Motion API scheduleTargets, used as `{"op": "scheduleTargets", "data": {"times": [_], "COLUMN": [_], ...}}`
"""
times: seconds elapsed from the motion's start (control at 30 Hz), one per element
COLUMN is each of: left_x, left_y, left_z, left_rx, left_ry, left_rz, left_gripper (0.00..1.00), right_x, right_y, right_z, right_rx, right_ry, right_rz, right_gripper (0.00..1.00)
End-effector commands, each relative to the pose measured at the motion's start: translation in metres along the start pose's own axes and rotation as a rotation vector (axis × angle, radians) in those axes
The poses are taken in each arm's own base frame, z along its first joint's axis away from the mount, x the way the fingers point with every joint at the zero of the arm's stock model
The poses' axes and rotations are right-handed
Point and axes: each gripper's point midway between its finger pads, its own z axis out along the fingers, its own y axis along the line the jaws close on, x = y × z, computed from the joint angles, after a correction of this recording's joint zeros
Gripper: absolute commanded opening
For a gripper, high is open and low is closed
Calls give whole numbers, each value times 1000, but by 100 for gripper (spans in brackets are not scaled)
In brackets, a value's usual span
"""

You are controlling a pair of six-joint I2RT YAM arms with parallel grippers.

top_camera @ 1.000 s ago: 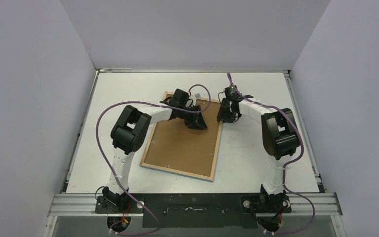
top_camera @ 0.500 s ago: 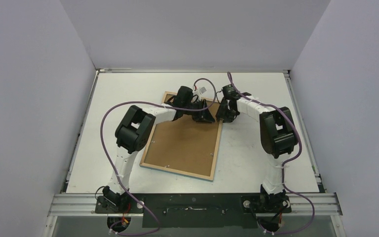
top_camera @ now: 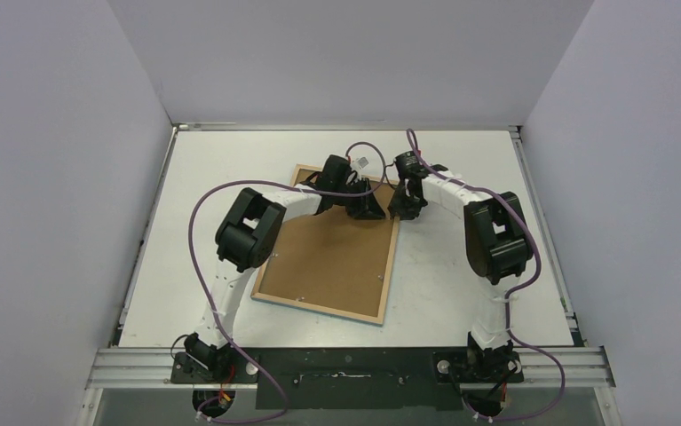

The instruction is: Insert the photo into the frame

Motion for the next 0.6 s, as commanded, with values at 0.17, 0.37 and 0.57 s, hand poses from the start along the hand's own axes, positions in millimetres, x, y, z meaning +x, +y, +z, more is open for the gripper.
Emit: {"op": "scheduleTargets", "data": {"times": [0.17,0.37,0.57], "left_x": [5,-9,-38], "left_y": [31,2,-29], "left_z": [9,-6,-61], "left_rx": [-110,-13,56], "left_ry": [10,26,-8], "left_rz": [-43,25,102], "left_gripper": [20,22,26], "right_x": [62,23,-27], "right_y": [-43,-17,8], "right_z": [26,14,-24], "right_rx": [152,72,19], "right_ry": [177,72,-54], "right_rz": [-96,-78,-32], "right_gripper": [0,22,41]}}
